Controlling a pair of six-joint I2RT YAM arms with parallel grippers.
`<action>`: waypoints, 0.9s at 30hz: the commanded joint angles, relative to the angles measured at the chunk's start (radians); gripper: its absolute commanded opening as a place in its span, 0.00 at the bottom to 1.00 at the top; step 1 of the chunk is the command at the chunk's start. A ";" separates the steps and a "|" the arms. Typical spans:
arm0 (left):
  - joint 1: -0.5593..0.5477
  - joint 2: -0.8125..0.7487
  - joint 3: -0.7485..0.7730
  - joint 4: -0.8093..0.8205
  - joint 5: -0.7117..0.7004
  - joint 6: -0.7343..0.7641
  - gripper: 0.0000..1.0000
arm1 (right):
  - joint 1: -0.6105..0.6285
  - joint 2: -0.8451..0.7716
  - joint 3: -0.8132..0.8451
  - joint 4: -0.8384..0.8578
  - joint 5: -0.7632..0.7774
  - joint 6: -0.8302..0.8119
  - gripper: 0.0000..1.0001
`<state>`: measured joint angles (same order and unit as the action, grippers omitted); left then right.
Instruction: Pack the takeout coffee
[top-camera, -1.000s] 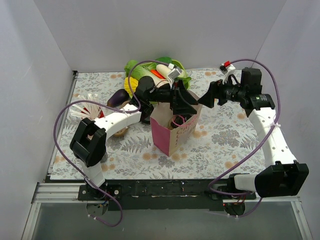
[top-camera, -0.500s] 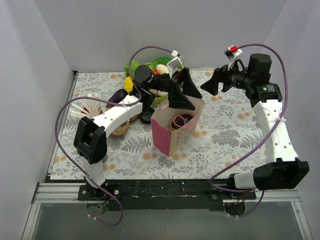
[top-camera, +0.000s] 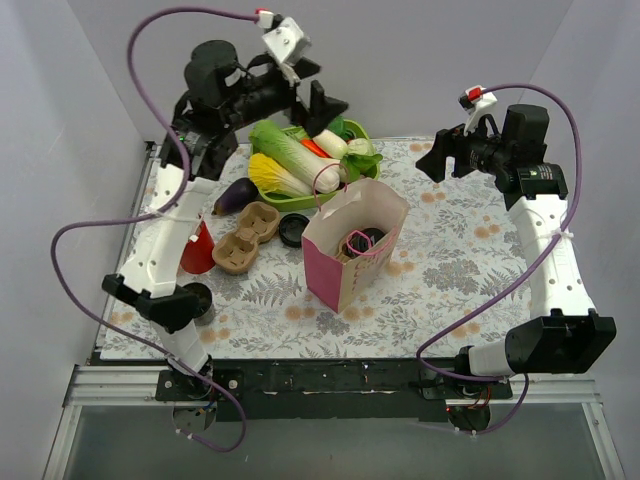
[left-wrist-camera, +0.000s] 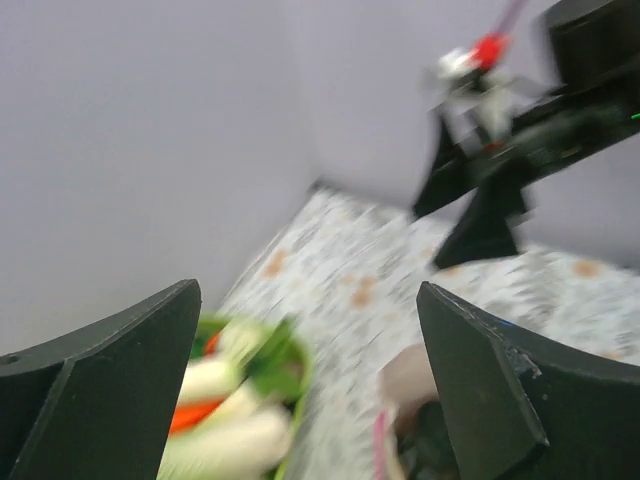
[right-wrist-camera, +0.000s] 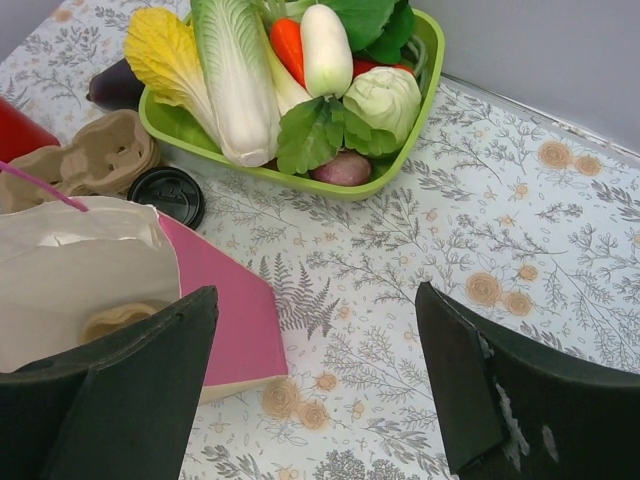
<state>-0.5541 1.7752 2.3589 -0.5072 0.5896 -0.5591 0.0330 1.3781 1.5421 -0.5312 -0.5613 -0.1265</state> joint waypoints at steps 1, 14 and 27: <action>0.124 -0.156 -0.057 -0.425 -0.399 0.263 0.89 | -0.001 -0.013 0.035 0.030 0.028 -0.009 0.87; 0.427 -0.421 -0.561 -0.651 -0.255 0.240 0.78 | -0.001 -0.054 -0.095 0.048 -0.049 0.114 0.86; 0.441 -0.298 -0.664 -0.738 -0.456 0.249 0.63 | -0.001 -0.083 -0.134 0.023 -0.063 0.114 0.85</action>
<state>-0.1177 1.5005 1.7466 -1.2232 0.2398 -0.3138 0.0330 1.3224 1.4132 -0.5232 -0.6098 -0.0242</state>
